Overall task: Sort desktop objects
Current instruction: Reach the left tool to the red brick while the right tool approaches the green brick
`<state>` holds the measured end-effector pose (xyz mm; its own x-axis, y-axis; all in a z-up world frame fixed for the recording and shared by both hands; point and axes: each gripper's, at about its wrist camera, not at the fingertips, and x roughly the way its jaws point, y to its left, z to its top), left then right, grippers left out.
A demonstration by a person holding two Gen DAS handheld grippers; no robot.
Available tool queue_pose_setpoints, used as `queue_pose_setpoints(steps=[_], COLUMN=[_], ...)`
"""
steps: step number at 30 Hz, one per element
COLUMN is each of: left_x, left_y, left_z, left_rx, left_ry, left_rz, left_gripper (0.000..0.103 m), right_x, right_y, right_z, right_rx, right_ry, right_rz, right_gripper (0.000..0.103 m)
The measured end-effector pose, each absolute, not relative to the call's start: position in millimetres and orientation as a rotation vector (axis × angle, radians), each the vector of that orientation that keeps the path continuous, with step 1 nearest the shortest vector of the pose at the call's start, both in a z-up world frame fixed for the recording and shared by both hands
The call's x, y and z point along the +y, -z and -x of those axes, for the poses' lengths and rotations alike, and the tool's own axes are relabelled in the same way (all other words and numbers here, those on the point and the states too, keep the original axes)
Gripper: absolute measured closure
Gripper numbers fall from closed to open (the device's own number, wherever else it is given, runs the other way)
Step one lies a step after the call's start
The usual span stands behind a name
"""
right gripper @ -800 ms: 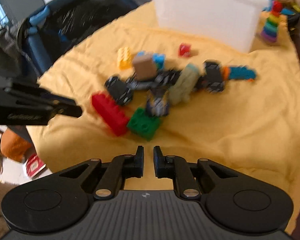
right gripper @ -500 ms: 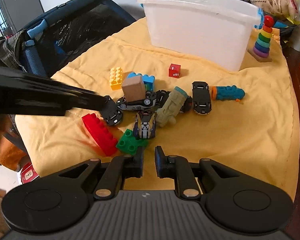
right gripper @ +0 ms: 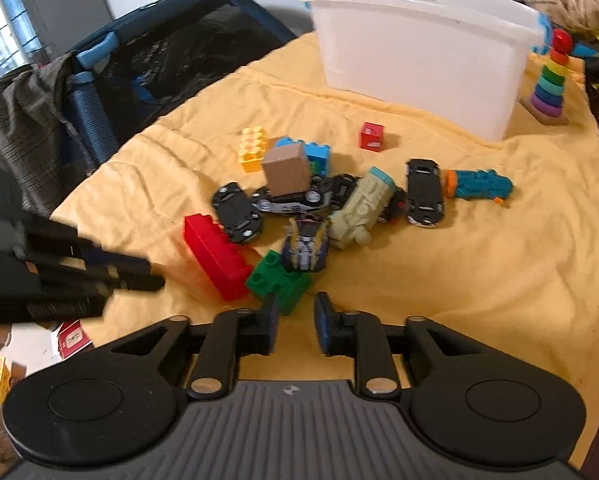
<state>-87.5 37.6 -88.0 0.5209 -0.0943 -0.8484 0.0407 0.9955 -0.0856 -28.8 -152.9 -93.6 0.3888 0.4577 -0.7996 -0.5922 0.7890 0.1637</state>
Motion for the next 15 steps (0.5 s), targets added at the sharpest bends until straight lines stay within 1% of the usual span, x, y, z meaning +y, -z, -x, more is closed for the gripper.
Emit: queue_pose_setpoints(steps=[1, 4, 7, 8, 10, 11, 12, 13, 15], left_x=[39.1, 44.4, 47.5, 47.7, 51.3, 54.2, 56.6, 58.4, 61.7], left_y=[83.7, 69.6, 62.6, 65.2, 76.2, 81.5, 85.1, 86.2, 84.6], left_z=[86.8, 79.6, 58.8, 49.1, 30.1, 22.8, 18.4, 16.6, 18.2], left_rx=[1.008, 0.944, 0.927, 0.944, 1.028, 1.068, 1.093, 1.104, 1.105], left_ry=[0.07, 0.051, 0.047, 0.062, 0.089, 0.11, 0.123, 0.129, 0.162], left_rz=[0.05, 0.073, 0.007, -0.022, -0.048, -0.048, -0.049, -0.053, -0.058], left_gripper=[0.073, 0.073, 0.07, 0.068, 0.068, 0.068, 0.068, 0.068, 0.068], right_x=[-152.1, -153.9, -152.3, -148.0, -134.5, -124.5, -117.2, -108.3, -95.5], right_y=[93.6, 91.1, 86.9, 85.3, 80.0, 78.3, 79.5, 83.8, 93.5], right_z=[29.7, 31.2, 31.6, 31.0, 32.6, 32.8, 31.3, 27.8, 21.6], right_rx=[0.959, 0.943, 0.939, 0.944, 0.909, 0.888, 0.89, 0.907, 0.943], right_ry=[-0.679, -0.681, -0.726, -0.76, -0.845, -0.883, -0.901, -0.904, -0.891], right_rz=[0.167, 0.169, 0.168, 0.167, 0.196, 0.222, 0.238, 0.256, 0.279], right_gripper=[0.074, 0.074, 0.072, 0.072, 0.071, 0.068, 0.062, 0.06, 0.06])
